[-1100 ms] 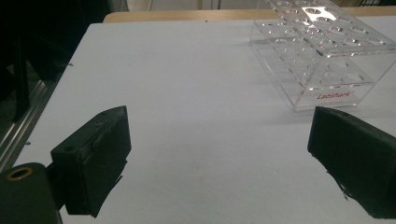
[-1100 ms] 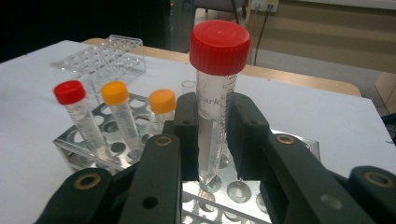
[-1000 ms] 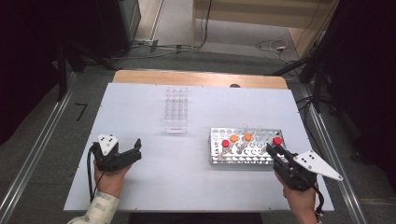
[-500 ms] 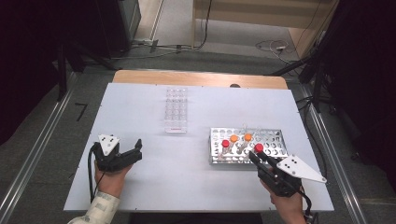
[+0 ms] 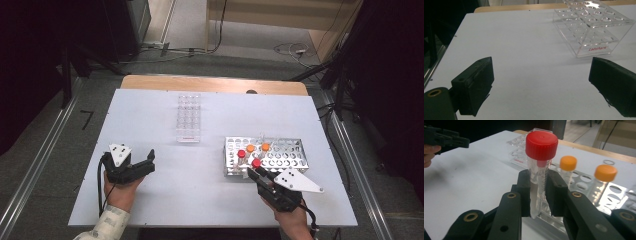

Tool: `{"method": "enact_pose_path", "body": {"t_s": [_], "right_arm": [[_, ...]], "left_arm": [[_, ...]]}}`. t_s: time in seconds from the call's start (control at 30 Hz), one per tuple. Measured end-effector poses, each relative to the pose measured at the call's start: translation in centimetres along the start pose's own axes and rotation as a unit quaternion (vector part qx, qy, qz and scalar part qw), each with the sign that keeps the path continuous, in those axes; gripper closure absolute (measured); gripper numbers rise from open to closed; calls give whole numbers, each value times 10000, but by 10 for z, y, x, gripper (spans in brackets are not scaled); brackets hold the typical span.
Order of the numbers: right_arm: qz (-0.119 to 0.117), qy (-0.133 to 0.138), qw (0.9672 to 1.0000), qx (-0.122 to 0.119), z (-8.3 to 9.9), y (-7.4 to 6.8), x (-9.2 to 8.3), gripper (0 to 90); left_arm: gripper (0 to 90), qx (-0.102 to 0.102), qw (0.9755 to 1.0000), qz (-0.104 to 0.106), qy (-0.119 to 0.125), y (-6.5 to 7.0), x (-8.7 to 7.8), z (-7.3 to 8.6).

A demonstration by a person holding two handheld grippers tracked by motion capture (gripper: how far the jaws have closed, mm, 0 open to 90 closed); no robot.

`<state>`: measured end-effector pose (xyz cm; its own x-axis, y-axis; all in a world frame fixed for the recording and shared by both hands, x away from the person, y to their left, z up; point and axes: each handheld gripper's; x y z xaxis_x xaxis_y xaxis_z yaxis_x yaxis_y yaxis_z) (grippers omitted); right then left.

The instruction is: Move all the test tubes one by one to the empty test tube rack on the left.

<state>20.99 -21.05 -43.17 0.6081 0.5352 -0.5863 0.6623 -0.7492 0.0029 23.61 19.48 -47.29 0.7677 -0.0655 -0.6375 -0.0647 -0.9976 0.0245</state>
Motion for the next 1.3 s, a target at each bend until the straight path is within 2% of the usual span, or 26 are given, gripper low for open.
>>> {"method": "enact_pose_path", "body": {"t_s": [0.47, 0.63, 0.8, 0.9, 0.93, 1.0, 1.1, 1.23, 1.3], "right_arm": [[-343, -229, 9986, -328, -8, -25, 30, 722], [-402, -312, 9978, -421, -12, -32, 43, 722], [-444, -392, 9970, -497, -16, -39, 56, 722], [-473, -415, 9966, -537, -19, -42, 63, 722], [-479, -419, 9964, -565, -21, -43, 66, 722], [-503, -424, 9962, -573, -23, -46, 71, 722], [-516, -434, 9959, -595, -27, -48, 78, 722], [-514, -471, 9956, -624, -29, -51, 86, 722], [-515, -499, 9955, -622, -30, -52, 90, 722]], "left_arm": [[64, 157, 9999, 46, 29, 9, 0, -4], [64, 276, 9995, 149, 101, 17, 1, -9], [65, 273, 9993, 235, 95, 21, 3, -12], [71, 243, 9985, 479, 109, 26, 1, -16], [71, 243, 9985, 479, 109, 26, 1, -16], [88, 270, 9970, 707, 138, 31, -3, -17], [88, 356, 9949, 929, 156, 37, -7, -19], [89, 452, 9930, 1070, 209, 45, -12, -21], [89, 584, 9907, 1201, 263, 53, -17, -22]]}}
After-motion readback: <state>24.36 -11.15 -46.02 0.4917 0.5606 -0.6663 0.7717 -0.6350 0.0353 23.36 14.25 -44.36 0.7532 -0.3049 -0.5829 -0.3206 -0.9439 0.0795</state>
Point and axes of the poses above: each handheld gripper's, and its own axes: x roughly forward along the jaws, z roughly out of its underside, y roughly to its right, and after that the axes turned 13 degrees about -y, right-handed
